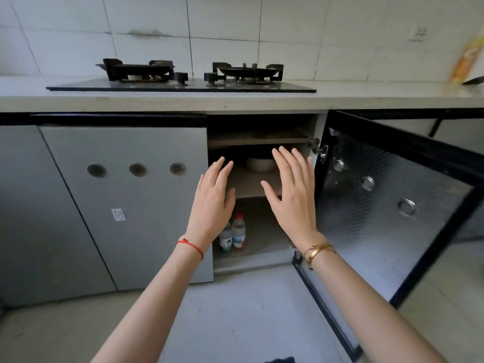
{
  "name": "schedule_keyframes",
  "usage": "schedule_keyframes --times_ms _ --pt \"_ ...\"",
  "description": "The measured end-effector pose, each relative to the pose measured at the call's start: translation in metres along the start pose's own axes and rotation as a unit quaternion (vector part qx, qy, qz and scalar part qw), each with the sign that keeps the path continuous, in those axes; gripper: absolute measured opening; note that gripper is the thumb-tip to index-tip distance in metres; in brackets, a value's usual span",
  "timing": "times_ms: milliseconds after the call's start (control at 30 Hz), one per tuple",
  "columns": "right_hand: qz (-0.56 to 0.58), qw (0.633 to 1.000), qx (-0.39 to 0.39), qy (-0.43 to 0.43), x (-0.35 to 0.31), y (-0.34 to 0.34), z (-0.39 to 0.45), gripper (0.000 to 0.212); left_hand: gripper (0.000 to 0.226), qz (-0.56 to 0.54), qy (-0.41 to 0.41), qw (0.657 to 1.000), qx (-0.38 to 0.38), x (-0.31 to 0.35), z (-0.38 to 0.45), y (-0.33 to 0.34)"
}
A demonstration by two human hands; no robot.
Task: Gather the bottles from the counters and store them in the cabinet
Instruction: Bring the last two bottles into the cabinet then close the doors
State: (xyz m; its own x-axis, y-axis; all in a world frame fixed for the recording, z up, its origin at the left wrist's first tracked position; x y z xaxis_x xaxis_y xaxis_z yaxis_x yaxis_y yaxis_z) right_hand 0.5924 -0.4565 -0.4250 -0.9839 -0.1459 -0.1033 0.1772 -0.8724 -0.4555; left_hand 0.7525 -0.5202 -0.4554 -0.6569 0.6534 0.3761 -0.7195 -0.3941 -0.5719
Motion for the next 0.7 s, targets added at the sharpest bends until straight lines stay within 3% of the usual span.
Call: schedule_keyframes --times_ms 467,700 --pt "-0.131 0.982 0.079 0.114 0.125 -0.151 -0.083 0.052 0.053 -0.162 0.203 0.964 -0.053 0.212 0.032 0.071" --pt "-0.176 0.961 0.106 0.184 0.180 -0.190 -0.092 0.062 0.051 -0.187 0.229 0.952 -0.082 0.299 0.064 0.115"
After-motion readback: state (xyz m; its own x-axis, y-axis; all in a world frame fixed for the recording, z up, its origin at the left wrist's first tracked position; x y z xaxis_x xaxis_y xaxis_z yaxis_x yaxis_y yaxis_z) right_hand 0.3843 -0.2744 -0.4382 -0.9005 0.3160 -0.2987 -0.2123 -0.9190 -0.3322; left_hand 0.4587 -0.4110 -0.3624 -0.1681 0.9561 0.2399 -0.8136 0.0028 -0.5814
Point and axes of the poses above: each hand's wrist, its own z-axis towards the middle knuckle, its own y-axis out of the palm, x = y × z, the point moved 6 cm from there along z, towards the middle knuckle, and after that the axes turned 4 degrees about x, right-handed, at the moved point
